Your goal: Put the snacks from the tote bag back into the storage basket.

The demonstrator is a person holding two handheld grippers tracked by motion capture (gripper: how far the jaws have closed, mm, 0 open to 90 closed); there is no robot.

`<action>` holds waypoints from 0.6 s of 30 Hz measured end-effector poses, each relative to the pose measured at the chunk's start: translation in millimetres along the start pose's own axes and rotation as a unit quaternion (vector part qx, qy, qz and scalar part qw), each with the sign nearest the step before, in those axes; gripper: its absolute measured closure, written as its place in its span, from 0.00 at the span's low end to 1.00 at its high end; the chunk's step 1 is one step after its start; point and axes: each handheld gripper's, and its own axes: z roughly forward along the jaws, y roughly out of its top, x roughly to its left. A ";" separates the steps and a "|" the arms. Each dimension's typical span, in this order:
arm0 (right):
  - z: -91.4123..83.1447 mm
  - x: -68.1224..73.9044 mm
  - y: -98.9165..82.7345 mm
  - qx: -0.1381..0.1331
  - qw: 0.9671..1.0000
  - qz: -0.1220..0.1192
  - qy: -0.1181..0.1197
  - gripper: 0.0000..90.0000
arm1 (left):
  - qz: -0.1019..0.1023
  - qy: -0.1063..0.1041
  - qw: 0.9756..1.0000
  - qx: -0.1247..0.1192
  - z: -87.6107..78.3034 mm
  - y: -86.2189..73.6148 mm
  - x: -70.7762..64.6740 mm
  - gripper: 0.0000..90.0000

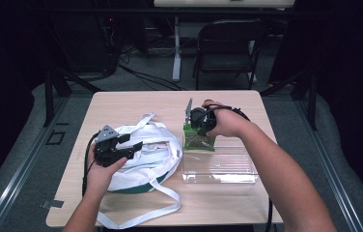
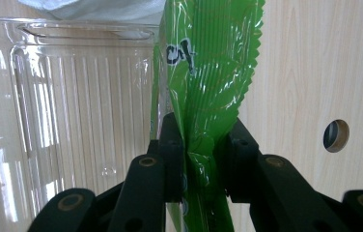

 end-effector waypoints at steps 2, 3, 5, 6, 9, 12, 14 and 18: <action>1.0 -0.3 1.3 0.002 1.000 -0.003 -0.001 0.82 | -0.001 0.001 1.000 -0.001 -0.7 -0.1 0.2 0.42; 1.5 -0.3 1.8 0.002 1.000 -0.003 -0.001 0.82 | 0.000 0.000 1.000 0.001 -1.3 0.0 0.3 0.42; 2.7 -0.6 2.6 0.000 1.000 -0.003 -0.002 0.82 | -0.001 0.001 1.000 -0.002 -1.3 -0.2 0.0 0.42; 3.0 -1.1 3.3 0.003 1.000 -0.006 -0.003 0.82 | -0.001 0.002 1.000 -0.003 -1.2 -0.4 -0.1 0.42; 5.0 -1.9 3.3 0.001 1.000 -0.003 -0.005 0.82 | -0.001 0.003 1.000 -0.003 -1.7 -0.7 0.1 0.43; 6.8 -2.9 3.1 -0.002 1.000 -0.003 -0.005 0.81 | -0.002 0.004 1.000 -0.002 -2.4 -0.9 0.5 0.43; 7.6 -3.3 3.0 0.000 1.000 -0.005 -0.005 0.81 | -0.002 0.004 1.000 -0.002 -2.8 -1.0 0.8 0.43; 10.3 -2.3 4.2 0.002 1.000 -0.012 -0.007 0.81 | -0.001 0.006 1.000 0.000 -3.6 -0.8 0.8 0.43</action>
